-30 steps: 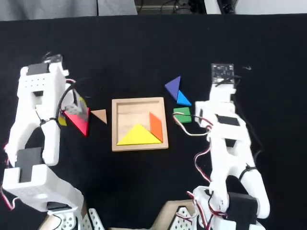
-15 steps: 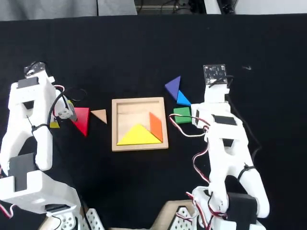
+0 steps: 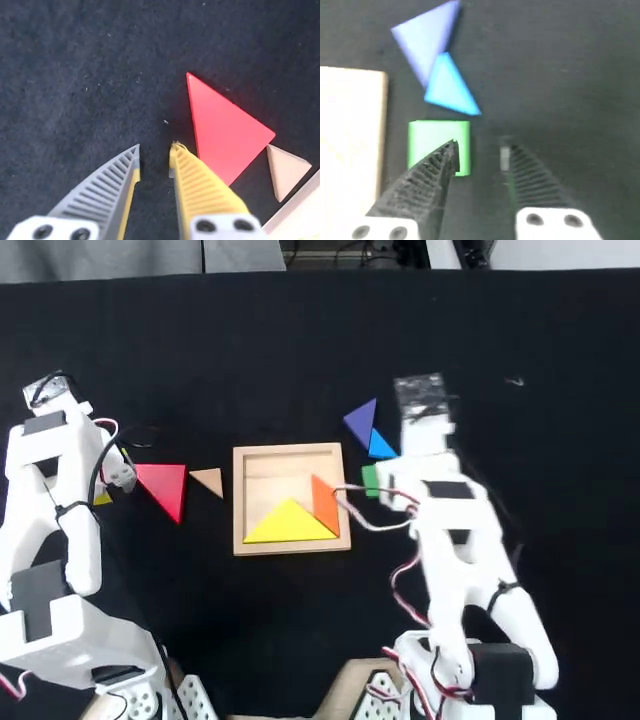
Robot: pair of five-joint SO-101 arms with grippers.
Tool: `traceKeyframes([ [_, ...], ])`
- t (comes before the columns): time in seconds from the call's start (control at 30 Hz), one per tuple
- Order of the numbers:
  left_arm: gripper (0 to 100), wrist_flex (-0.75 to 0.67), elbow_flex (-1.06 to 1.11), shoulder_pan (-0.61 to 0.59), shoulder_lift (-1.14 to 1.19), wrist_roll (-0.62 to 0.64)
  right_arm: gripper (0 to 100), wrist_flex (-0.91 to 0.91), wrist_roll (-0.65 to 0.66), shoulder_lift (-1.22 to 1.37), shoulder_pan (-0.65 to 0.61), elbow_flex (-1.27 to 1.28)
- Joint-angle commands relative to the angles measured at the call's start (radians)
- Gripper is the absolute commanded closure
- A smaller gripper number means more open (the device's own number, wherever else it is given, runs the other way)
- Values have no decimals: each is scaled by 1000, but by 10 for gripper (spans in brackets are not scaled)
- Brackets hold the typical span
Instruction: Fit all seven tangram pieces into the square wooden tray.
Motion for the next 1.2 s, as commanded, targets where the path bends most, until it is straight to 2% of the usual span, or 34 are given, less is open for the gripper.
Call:
traceKeyframes([
  [0.0,891,-12,-19,28,-46,-11,783,44,11,-8,-71,-59],
  [0.07,911,-3,-58,93,-55,-98,838,68,12,-8,-66,-73],
  [0.17,976,0,-96,217,-66,-209,995,66,12,-2,-17,-74],
  [0.33,949,-58,-148,348,-17,-316,881,34,5,-1,71,-61],
  [0.4,949,-64,-180,369,23,-330,902,-18,11,-2,72,-30],
  [0.5,949,-58,-252,372,103,-328,992,-66,11,-2,72,-8],
  [0.7,953,-51,-386,367,316,-334,988,-69,11,-2,72,-4],
  [0.77,953,-9,-438,371,367,-336,987,-71,11,-2,72,-4],
  [0.97,953,256,-573,384,454,-336,987,-72,11,-2,72,-4],
  [1.17,953,358,-493,438,466,-331,987,-74,11,-2,72,-4],
])
